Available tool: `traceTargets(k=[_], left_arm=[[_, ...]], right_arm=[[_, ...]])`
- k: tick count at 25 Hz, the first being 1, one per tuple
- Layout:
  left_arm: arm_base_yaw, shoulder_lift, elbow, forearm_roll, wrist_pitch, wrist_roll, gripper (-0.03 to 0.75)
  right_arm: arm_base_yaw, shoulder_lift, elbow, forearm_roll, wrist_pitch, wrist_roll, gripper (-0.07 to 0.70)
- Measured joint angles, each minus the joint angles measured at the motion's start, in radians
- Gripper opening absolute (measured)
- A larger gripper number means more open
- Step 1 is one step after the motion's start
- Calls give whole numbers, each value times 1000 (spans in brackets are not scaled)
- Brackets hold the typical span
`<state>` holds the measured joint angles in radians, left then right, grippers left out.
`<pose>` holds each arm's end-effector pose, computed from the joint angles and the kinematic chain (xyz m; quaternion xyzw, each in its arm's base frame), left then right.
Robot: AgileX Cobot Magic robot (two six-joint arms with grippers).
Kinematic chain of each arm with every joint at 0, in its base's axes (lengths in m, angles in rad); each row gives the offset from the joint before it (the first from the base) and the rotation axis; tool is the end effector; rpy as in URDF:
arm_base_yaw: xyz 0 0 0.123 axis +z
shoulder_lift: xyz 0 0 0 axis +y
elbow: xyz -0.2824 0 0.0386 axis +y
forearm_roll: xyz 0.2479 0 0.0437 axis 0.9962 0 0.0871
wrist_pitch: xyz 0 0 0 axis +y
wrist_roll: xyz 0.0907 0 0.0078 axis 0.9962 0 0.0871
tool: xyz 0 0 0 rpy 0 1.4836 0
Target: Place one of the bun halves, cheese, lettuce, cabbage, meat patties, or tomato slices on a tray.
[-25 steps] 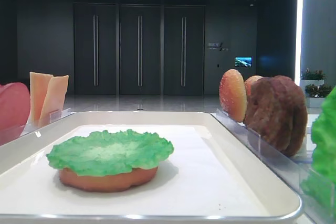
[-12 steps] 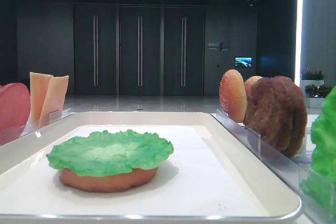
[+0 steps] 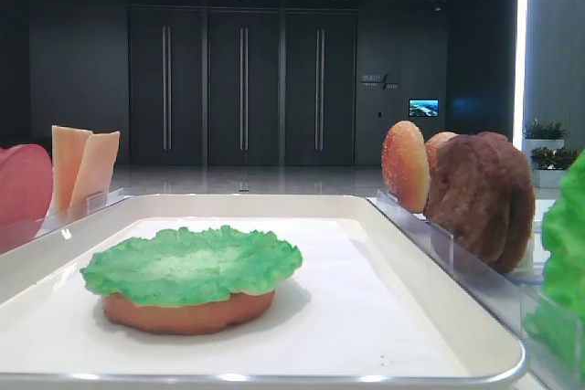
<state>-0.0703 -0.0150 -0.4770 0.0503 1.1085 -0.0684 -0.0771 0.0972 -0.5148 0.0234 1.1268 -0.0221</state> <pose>-0.0063 0.0046 0.2670 -0.0006 0.8672 -0.0094 0.4979 0.0056 0.0015 0.2762 0.0241 0.8892 -0.0110 0.4568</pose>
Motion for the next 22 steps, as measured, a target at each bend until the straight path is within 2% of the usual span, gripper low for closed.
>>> traceTargets(k=[8,22], left_arm=[[0,0,0,0,0,0,-1],[0,0,0,0,0,0,-1]], right_arm=[[27,-98,7,6,2,-1,312],[27,-105,8,25,3,-14,277]])
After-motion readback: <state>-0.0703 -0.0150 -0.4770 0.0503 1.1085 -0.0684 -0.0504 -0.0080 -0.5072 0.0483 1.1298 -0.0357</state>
